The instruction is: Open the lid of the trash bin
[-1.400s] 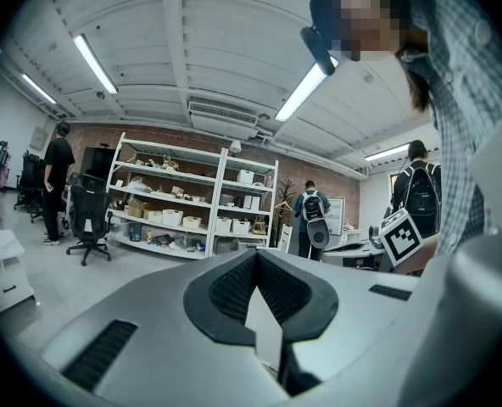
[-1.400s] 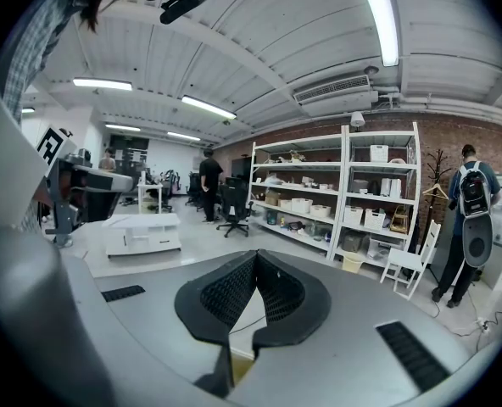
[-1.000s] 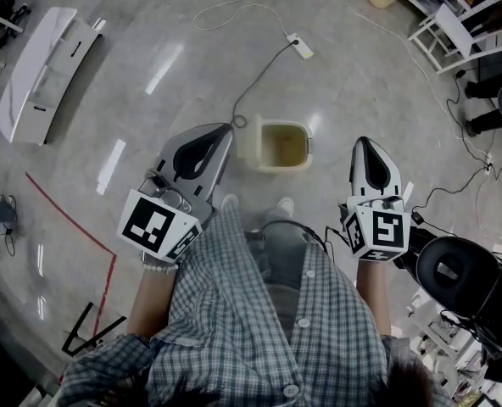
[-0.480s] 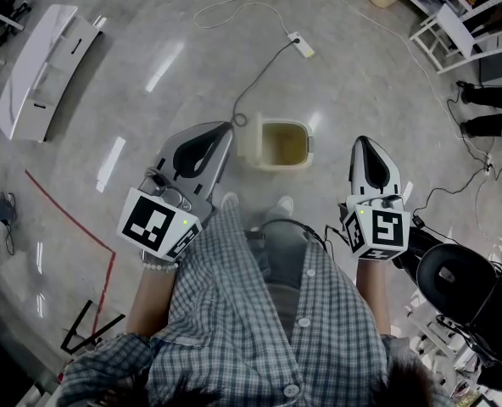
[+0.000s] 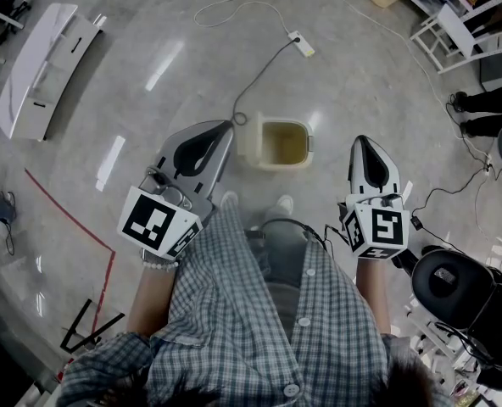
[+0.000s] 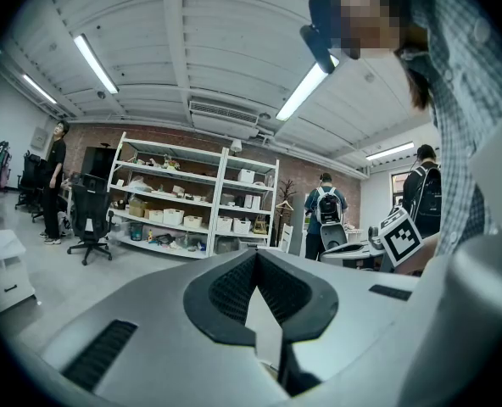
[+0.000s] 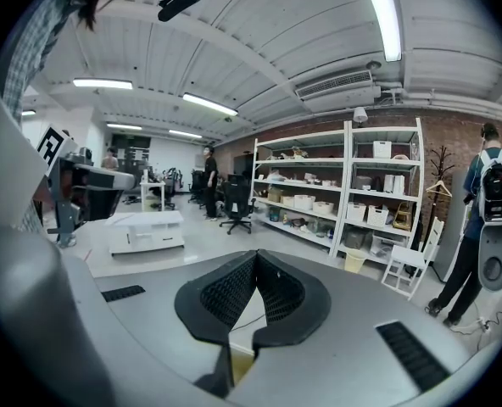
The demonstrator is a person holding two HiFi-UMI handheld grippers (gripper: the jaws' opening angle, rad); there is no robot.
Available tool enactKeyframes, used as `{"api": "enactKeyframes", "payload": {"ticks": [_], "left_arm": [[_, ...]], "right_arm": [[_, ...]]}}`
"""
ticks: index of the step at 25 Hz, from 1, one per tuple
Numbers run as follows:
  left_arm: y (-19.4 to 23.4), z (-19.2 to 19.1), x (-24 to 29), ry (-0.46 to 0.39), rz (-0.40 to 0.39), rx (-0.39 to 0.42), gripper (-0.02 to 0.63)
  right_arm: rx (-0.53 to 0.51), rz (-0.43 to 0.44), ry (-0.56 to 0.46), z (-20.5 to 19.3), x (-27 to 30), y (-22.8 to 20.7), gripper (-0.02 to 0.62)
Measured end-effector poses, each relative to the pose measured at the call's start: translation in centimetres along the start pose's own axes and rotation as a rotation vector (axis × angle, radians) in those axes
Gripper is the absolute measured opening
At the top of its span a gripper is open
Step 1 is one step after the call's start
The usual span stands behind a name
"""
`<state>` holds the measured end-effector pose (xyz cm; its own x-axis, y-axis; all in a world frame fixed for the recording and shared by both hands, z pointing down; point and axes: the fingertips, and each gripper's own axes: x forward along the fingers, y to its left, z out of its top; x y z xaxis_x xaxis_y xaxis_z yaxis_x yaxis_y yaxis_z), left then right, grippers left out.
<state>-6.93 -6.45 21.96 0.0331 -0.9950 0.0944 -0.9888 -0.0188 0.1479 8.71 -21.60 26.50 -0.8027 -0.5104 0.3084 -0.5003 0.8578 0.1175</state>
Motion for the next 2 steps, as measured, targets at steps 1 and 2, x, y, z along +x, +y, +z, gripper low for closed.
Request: {"api": "enactKeyframes", "payload": {"ticks": [1,2], "left_arm": [[0.01,-0.07,0.00,-0.002,0.000,0.000,0.000],[0.01,-0.15,0.01,-0.003,-0.001,0.000,0.000]], "right_arm": [[0.000,0.001,0.000,-0.09,0.03,0.06,0.018],[-0.001,0.002,0.000,-0.18,0.07,0.12,0.018]]}}
